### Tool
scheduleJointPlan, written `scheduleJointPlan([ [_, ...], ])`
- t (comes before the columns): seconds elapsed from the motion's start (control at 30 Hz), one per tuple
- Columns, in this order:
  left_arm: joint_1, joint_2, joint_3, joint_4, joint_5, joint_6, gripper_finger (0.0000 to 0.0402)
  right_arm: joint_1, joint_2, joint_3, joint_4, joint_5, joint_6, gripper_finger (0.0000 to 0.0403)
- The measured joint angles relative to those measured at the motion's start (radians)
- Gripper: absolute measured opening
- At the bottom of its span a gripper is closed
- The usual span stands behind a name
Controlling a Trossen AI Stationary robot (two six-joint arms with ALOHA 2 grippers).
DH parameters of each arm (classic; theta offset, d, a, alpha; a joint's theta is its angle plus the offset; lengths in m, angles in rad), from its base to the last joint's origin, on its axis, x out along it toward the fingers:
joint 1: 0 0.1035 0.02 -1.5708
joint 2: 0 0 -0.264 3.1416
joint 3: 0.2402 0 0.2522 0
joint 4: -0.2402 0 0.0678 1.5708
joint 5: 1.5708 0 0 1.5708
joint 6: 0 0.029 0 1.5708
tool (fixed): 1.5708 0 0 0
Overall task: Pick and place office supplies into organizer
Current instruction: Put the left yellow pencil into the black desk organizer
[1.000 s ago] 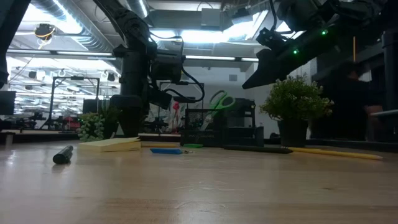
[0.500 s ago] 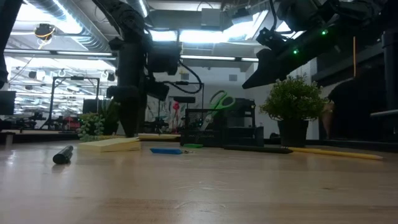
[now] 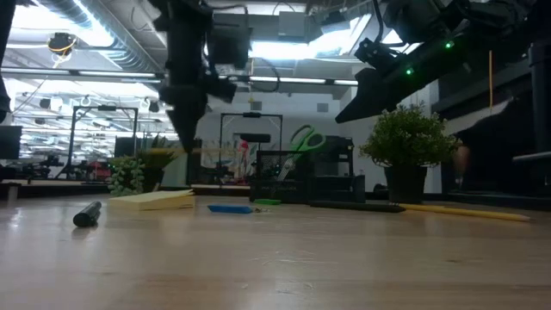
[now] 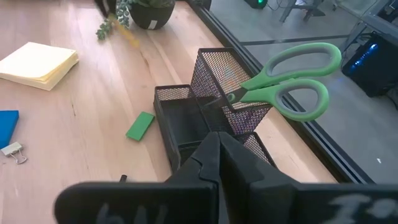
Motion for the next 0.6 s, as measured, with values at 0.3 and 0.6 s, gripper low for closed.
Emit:
scheduleJointPlan([
  [0.3,0.000,0.000,0.164,-0.028,-0.197,0.133,0.0022,0.000,0.000,0.000,0.000,0.000,0.000,0.0009],
  [0.6,0.038,0.012,0.226,-0.037,-0.275,0.194,0.0022,0.000,0.000,0.000,0.000,0.000,0.001,0.0009],
])
